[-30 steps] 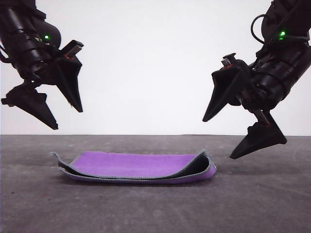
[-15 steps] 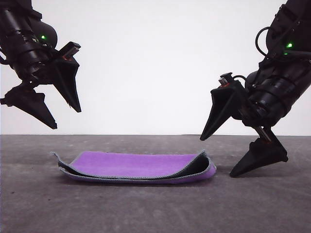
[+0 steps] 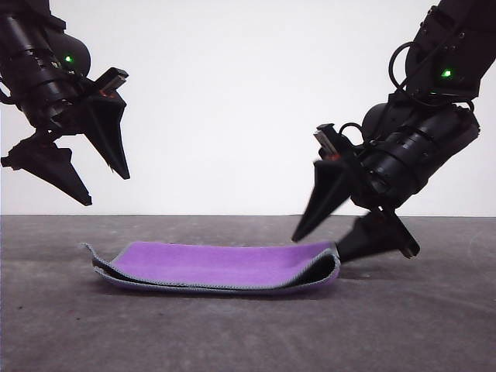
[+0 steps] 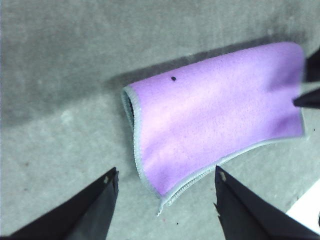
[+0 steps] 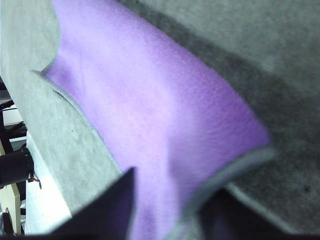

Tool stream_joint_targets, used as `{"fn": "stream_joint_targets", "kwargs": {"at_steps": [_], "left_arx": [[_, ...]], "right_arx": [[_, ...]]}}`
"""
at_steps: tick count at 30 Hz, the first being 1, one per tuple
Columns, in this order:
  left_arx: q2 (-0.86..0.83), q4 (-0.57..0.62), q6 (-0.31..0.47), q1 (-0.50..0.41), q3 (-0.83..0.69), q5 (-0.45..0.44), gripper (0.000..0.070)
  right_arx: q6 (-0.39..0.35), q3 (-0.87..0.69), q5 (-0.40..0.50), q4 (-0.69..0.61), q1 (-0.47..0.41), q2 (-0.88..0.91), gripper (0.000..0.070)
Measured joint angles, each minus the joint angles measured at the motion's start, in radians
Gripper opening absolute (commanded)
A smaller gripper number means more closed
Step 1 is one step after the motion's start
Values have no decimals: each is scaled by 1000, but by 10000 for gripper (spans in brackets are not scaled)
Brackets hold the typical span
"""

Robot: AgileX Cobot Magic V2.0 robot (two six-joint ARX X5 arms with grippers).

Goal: Fold clothes

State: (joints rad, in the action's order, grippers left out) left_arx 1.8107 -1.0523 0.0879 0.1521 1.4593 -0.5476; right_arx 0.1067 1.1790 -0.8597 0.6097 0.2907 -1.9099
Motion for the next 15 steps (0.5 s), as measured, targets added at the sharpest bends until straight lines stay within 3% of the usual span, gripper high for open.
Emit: {"fn": "stream_joint_targets", "kwargs": {"at_steps": [5, 9, 15], "left_arx": [[0, 0, -2, -13, 0, 0, 370], [0, 2, -2, -20, 0, 0, 370], [0, 11, -2, -23, 0, 0, 371]], "right_arx": [[7, 0, -3, 0, 1, 0, 0], [14, -2, -64, -16, 4, 0, 0], [69, -2, -144, -141, 61, 0, 0]]}}
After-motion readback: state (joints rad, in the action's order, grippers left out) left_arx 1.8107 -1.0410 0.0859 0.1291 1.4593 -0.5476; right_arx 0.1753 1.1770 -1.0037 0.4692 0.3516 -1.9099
